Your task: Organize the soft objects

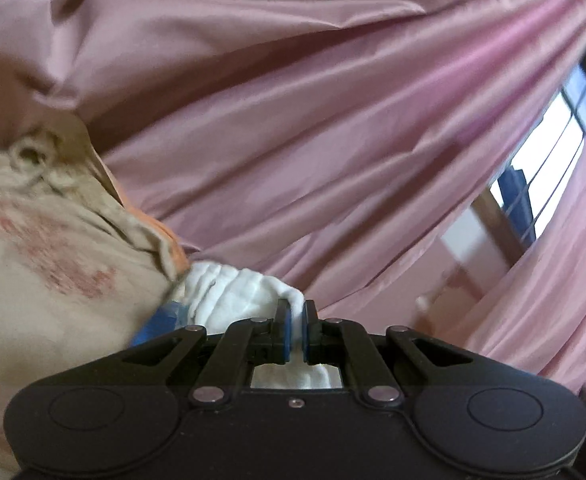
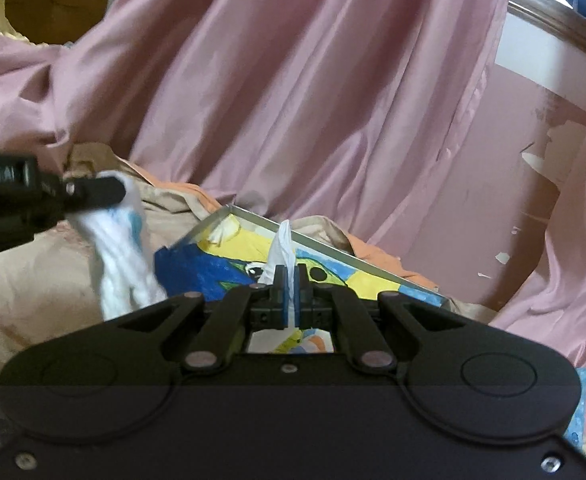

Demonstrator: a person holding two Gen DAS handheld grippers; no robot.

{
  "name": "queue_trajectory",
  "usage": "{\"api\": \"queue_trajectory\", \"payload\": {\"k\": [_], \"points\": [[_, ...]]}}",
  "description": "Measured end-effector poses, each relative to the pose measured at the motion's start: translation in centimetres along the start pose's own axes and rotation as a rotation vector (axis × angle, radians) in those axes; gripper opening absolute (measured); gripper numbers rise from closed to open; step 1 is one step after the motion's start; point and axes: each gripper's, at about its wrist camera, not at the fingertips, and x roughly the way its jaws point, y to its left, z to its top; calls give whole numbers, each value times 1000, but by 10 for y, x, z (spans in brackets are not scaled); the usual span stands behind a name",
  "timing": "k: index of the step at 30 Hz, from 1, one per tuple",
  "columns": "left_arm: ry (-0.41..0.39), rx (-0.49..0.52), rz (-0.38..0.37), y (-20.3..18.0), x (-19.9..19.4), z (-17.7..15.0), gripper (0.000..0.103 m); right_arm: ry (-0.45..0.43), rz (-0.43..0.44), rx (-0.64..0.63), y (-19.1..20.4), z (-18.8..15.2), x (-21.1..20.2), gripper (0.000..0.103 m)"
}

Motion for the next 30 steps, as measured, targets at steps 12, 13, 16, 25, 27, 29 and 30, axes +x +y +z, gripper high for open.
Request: {"api": "queue_trajectory", "payload": {"k": [12,13,16,25,27,29,30], "points": [[177,-85,14,30,58,-25,5,51,-80,59,8,-23,61,0],[191,-81,29,31,61,-25,5,57,-75,70,9,-28,70,0],[257,-76,87,38,69,-25,5,85,-56,70,12,-34,92,0],[390,-70,174,53,82,-29,7,234,17,35,28,-55,134,0],[402,-98,167,57,81,-28,7,252,26,32,29,-59,137,0],[410,-112,161,60,80,-27,8,256,31,42,24,-59,136,0],[411,-114,160,60,79,-26,8,257,32,52,21,-60,137,0]]}}
